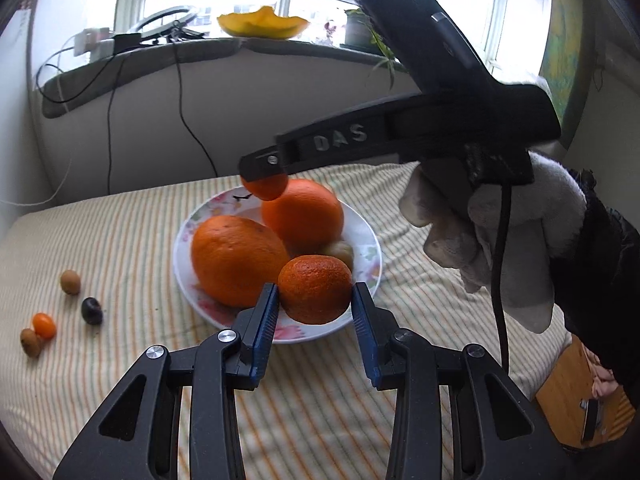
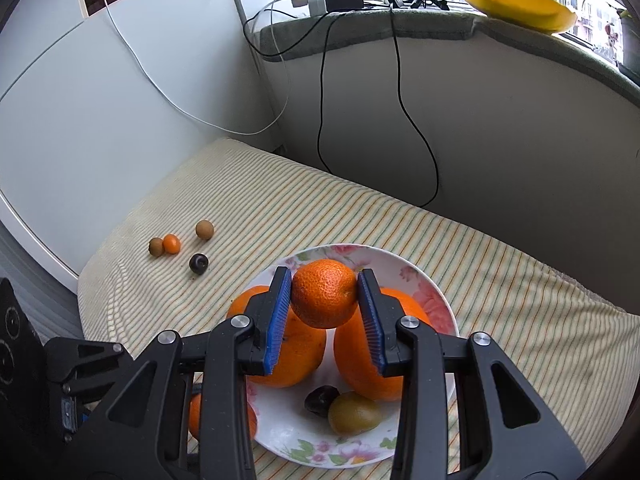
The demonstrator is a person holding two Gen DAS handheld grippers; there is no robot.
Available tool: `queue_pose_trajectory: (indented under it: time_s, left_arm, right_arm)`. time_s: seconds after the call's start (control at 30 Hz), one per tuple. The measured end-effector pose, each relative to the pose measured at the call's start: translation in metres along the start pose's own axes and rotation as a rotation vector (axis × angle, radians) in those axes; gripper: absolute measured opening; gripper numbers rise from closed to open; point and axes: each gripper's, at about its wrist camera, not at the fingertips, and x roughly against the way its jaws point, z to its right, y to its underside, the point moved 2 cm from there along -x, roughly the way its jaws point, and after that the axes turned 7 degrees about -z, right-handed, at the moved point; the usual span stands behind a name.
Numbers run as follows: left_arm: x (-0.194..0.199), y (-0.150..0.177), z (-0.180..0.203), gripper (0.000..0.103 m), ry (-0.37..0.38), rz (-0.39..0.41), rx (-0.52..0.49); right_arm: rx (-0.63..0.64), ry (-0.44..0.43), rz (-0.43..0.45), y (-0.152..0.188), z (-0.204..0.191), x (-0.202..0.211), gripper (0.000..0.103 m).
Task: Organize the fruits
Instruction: 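Carry both tangerines over the plate and open both grippers to drop them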
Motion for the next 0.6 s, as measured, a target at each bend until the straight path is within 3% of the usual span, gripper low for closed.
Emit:
queue_pose_trajectory:
  time_s: [0.6]
  left_arm:
    - [-0.016, -0.004, 0.014, 0.036, -0.021, -0.032, -0.021]
  right_arm:
    - [0.008, -0.003, -0.025, -0.003, 0.002, -0.014, 0.036]
